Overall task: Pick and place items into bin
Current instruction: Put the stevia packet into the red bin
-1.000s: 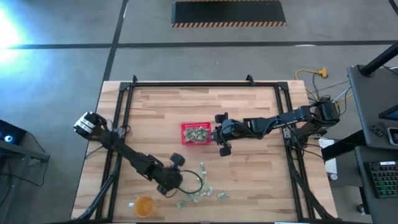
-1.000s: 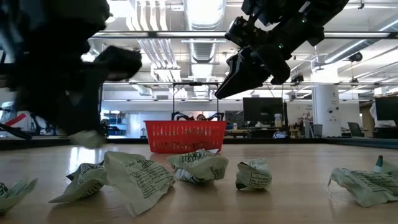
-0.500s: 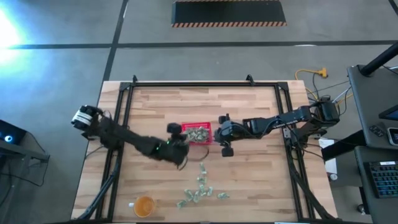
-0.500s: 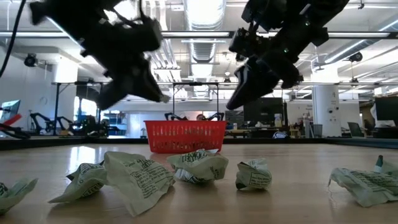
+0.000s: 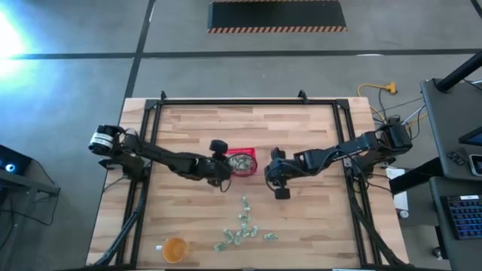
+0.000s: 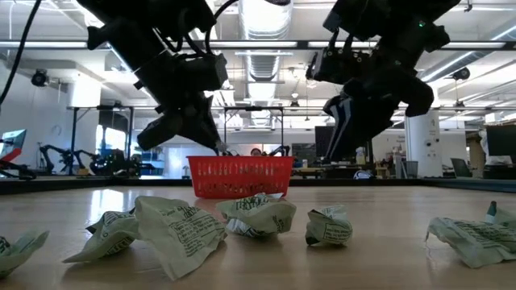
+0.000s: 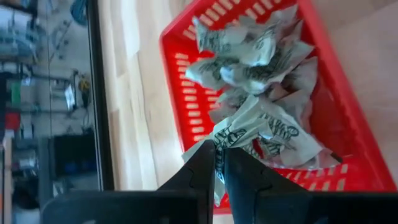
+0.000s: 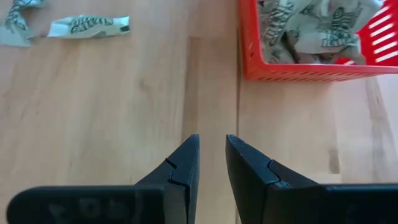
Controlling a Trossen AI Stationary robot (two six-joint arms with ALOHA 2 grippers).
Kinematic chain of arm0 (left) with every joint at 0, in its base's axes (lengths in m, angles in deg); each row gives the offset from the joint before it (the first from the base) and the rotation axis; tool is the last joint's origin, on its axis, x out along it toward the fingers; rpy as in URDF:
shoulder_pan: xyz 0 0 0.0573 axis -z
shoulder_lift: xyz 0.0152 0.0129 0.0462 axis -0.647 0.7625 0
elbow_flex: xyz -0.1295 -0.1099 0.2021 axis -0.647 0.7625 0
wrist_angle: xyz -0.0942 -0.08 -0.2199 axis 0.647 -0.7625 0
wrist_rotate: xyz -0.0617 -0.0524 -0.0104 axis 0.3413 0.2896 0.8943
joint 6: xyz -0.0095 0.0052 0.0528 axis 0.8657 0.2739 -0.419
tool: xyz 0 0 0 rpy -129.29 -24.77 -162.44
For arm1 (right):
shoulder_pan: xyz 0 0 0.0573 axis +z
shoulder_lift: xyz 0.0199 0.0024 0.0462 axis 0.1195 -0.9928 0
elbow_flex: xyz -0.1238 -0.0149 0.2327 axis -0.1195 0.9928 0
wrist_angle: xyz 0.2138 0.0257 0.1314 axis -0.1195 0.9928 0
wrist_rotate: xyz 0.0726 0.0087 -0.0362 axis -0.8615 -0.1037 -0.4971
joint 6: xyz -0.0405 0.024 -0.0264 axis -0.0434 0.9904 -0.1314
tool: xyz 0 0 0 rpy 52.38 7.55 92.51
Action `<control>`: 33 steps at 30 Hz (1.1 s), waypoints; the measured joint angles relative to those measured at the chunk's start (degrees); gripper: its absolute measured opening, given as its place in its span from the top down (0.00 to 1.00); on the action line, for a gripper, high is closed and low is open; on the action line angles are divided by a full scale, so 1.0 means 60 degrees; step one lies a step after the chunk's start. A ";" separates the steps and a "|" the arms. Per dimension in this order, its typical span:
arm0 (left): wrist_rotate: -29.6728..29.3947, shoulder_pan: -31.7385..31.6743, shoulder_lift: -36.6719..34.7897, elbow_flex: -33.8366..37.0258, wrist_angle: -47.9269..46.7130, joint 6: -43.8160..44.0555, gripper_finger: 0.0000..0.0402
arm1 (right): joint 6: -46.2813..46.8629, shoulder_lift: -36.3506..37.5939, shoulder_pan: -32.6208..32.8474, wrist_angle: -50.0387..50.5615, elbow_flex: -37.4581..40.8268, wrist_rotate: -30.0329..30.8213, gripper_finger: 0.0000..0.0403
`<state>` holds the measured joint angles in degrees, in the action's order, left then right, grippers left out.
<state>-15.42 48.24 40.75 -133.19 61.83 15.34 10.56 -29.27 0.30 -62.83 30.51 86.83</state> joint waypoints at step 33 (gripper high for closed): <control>0.0055 0.0913 -0.2274 -0.0031 -0.1920 0.2940 0.60 | -0.2082 -0.2186 0.0747 -0.5181 -0.0073 -0.2425 0.66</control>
<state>-15.09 53.72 27.10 -133.38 50.31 32.98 -1.93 -42.39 4.78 -93.91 30.07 72.28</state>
